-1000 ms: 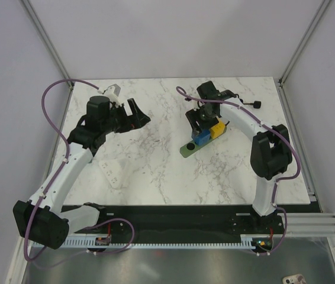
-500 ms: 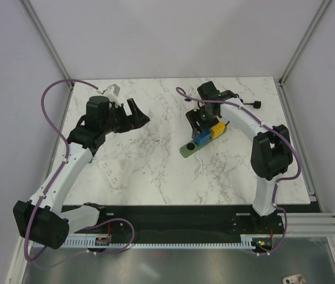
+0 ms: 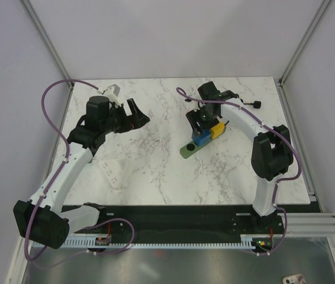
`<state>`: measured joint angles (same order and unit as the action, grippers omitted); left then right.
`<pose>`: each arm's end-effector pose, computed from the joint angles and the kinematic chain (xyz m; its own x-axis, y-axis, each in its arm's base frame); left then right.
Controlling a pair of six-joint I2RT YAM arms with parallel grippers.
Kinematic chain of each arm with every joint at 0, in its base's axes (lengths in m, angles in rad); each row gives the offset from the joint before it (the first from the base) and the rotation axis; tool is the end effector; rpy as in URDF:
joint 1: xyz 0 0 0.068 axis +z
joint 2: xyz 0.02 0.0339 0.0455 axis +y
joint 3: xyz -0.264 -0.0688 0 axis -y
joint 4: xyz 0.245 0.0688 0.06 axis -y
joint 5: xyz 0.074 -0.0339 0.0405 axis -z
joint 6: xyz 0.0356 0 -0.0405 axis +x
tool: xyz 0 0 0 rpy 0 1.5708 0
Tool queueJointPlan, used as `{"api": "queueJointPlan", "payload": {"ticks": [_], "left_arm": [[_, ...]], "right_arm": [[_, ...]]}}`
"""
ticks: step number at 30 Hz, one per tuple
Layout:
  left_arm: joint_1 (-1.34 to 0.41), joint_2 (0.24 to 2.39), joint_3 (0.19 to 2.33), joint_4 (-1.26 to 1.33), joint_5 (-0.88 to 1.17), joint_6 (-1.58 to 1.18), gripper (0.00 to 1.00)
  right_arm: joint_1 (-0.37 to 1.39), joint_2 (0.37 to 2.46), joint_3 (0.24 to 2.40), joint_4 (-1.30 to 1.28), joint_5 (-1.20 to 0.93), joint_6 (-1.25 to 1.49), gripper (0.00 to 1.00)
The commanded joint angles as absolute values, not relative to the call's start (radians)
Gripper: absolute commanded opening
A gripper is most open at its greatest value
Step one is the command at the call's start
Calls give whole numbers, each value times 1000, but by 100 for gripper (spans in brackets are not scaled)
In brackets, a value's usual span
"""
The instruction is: Insert the plug
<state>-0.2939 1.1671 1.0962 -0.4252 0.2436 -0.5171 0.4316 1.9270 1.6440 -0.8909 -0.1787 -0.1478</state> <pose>0.2467 -0.0837 0.3471 -0.6354 -0.3090 -0.7077 0.1956 0.8222 -0.5346 0.3663 0.1757 0.2496 -0.7587 -0.5090 -0.4065 -0.5923 0.7988 0.1052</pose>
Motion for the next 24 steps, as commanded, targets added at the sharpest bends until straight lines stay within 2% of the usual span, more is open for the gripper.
{"api": "queueJointPlan", "payload": {"ticks": [1, 24], "left_arm": [[-285, 1166, 1094, -400, 258, -492, 100], [-276, 1163, 1091, -397, 270, -500, 100]], "right_arm": [[439, 1871, 1651, -919, -271, -146, 0], [471, 1835, 1640, -922, -256, -143, 0]]}}
